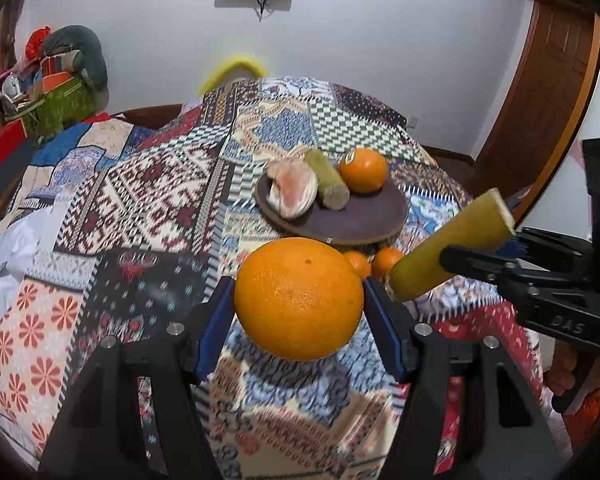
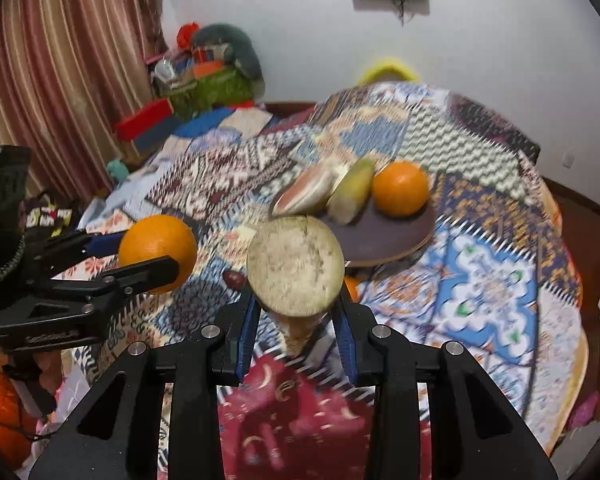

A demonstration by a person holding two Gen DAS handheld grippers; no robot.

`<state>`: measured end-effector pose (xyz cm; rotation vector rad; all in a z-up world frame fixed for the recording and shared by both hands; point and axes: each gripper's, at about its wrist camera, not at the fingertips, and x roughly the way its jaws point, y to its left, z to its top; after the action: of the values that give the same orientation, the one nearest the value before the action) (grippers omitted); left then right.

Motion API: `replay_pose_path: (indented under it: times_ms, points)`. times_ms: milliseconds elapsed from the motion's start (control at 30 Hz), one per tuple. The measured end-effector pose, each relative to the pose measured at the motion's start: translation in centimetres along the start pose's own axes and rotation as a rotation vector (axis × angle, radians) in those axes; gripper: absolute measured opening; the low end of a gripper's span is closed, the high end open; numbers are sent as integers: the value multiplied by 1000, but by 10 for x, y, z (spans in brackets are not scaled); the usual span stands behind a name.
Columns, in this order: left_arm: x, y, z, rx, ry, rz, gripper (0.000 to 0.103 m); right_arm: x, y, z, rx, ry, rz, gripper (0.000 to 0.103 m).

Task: Organize fruits
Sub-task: 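Lift the bamboo shoot and large orange and carry both over the plate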

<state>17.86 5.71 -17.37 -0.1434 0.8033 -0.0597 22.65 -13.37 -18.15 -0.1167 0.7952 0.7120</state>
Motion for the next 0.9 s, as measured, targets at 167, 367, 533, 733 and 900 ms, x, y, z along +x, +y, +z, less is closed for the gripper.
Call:
replay_pose_path:
  times_ms: [167, 367, 533, 733, 900]
  points:
    - [10, -10, 20, 7, -16, -7, 63, -12, -17, 14, 3, -61, -32, 32]
    - [27, -22, 43, 24, -30, -20, 63, -10, -34, 26, 12, -91, -60, 32]
    - [45, -27, 54, 26, -24, -26, 63, -5, -45, 32, 8, -99, -78, 32]
    - [71, -30, 61, 31, 1, -31, 63, 11, -56, 38, -12, -84, -92, 32]
    - [89, -28, 65, 29, 17, -37, 63, 26, -63, 39, -24, -53, -88, 32]
